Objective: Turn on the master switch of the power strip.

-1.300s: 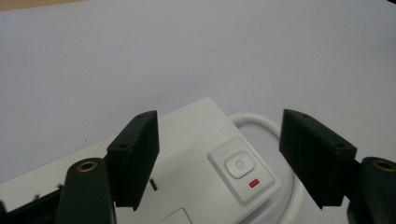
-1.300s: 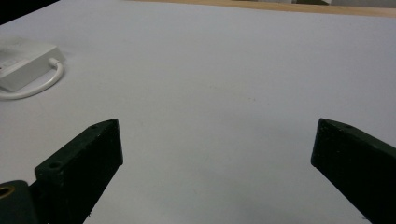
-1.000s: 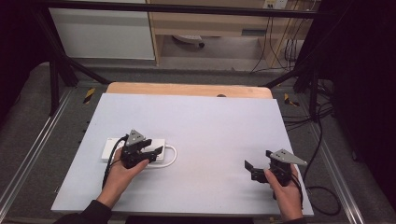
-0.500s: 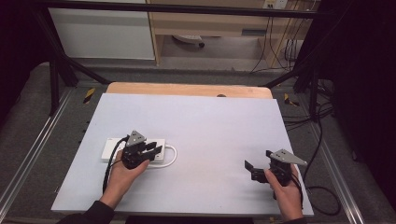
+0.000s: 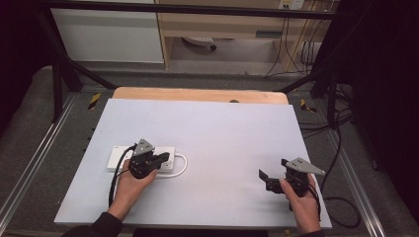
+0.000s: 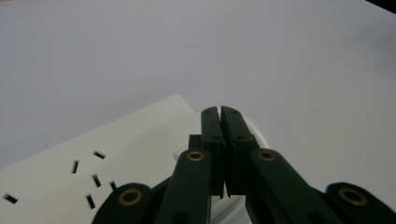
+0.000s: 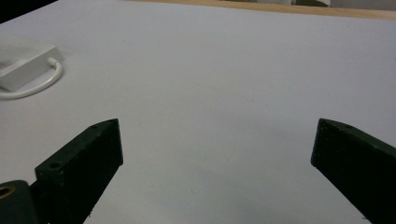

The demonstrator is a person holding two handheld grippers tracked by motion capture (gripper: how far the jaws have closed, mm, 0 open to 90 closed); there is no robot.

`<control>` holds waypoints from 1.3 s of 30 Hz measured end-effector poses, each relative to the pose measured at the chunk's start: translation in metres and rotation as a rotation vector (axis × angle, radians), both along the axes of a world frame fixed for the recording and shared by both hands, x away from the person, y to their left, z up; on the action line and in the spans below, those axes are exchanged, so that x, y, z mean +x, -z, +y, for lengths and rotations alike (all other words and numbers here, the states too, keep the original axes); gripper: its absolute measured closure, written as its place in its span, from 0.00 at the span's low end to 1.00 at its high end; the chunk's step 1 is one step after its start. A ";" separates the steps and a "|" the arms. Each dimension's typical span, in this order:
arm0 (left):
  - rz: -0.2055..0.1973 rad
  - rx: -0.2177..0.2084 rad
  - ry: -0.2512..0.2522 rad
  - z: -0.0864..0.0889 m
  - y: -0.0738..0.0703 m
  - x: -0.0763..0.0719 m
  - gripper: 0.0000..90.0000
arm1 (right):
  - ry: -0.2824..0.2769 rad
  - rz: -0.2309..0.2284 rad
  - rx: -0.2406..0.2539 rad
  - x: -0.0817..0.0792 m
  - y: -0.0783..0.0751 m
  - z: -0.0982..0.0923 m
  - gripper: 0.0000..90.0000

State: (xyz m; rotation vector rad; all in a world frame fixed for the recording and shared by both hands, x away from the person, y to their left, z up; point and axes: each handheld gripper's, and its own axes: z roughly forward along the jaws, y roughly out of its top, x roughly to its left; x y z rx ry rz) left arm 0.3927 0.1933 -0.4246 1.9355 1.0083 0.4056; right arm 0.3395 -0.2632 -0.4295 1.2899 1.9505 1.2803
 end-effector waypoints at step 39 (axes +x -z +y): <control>0.049 0.060 -0.005 -0.004 0.009 0.004 1.00 | -0.004 -0.001 0.002 0.000 0.000 0.000 0.03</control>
